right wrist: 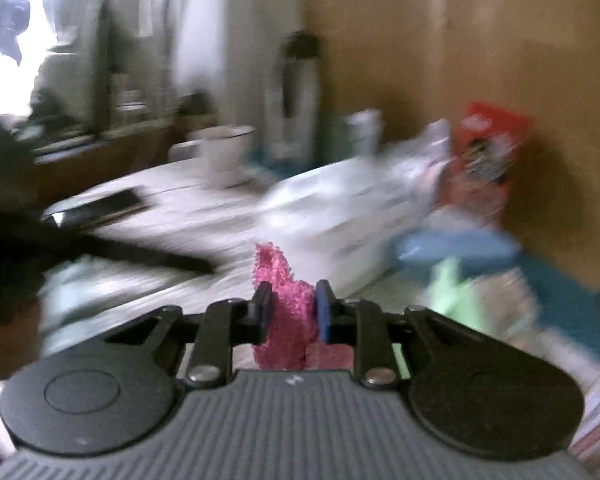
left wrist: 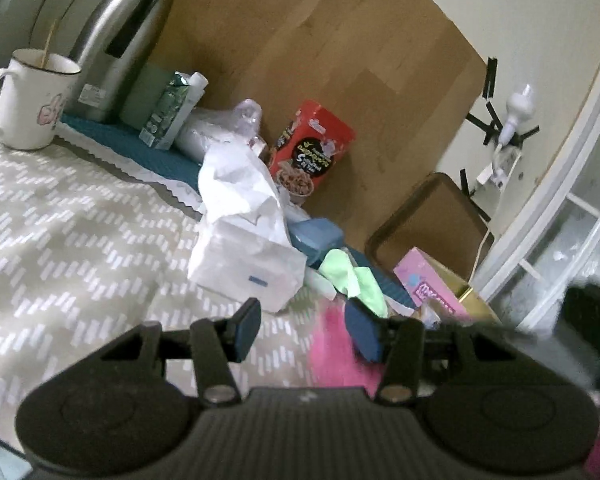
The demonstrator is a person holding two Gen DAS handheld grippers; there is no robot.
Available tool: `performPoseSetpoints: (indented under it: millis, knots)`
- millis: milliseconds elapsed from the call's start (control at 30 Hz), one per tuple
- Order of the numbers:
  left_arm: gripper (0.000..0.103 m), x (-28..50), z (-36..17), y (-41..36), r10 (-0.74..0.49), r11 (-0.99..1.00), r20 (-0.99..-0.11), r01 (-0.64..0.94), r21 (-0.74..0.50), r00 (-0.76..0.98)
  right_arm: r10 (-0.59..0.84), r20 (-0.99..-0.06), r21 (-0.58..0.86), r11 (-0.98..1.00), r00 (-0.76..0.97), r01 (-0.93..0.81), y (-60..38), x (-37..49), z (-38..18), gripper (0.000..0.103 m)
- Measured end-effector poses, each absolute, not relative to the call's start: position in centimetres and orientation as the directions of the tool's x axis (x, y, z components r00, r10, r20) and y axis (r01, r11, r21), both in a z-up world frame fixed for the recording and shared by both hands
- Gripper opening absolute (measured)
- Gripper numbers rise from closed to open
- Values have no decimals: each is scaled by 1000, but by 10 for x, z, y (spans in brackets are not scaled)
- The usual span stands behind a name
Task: Organize soft objects
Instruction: 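Grasp the pink fluffy toy with the right gripper, then carry the pink toy with the right gripper and drop it into the tin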
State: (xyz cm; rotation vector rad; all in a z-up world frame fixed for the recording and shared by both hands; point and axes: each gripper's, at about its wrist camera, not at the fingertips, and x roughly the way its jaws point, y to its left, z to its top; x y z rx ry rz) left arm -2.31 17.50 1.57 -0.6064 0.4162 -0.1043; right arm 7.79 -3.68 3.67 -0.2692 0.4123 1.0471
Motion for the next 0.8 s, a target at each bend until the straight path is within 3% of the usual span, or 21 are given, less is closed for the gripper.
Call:
performPoseSetpoints:
  millis: [33, 67, 133, 233, 367, 500, 533, 600, 700, 800]
  knots:
    - [48, -22, 15, 177, -228, 814, -348, -17, -580, 909, 796, -470, 24, 445, 382, -895, -42, 69, 34, 34]
    - [49, -22, 15, 175, -236, 811, -348, -13, -585, 907, 803, -486, 64, 427, 345, -902, -48, 61, 28, 49]
    - [52, -23, 15, 171, -259, 809, -355, 1, -588, 898, 793, -485, 48, 446, 369, -894, -57, 47, 18, 64]
    - [57, -24, 15, 158, -293, 818, -378, 26, -575, 878, 766, -466, -21, 492, 444, -870, -70, 26, 4, 67]
    - [57, -27, 12, 145, -342, 812, -408, 48, -582, 846, 766, -485, -12, 477, 422, -879, -74, 22, -7, 72]
    - [54, -27, 6, 122, -370, 826, -458, 60, -561, 808, 762, -513, 9, 466, 396, -885, -67, 22, -17, 64]
    - [49, -26, 6, 117, -336, 851, -477, 46, -522, 812, 761, -521, 20, 463, 386, -886, -66, 22, -19, 48]
    - [43, -21, 11, 109, -327, 866, -495, 46, -498, 805, 757, -512, 22, 484, 405, -875, -72, 21, -21, 48]
    - [42, -6, 28, 96, -396, 849, -455, 129, -513, 798, 766, -468, 54, 522, 440, -851, -93, 22, -15, 47]
    - [42, 19, 50, 57, -438, 866, -437, 238, -439, 786, 743, -401, 17, 592, 536, -806, -122, 19, -8, 47]
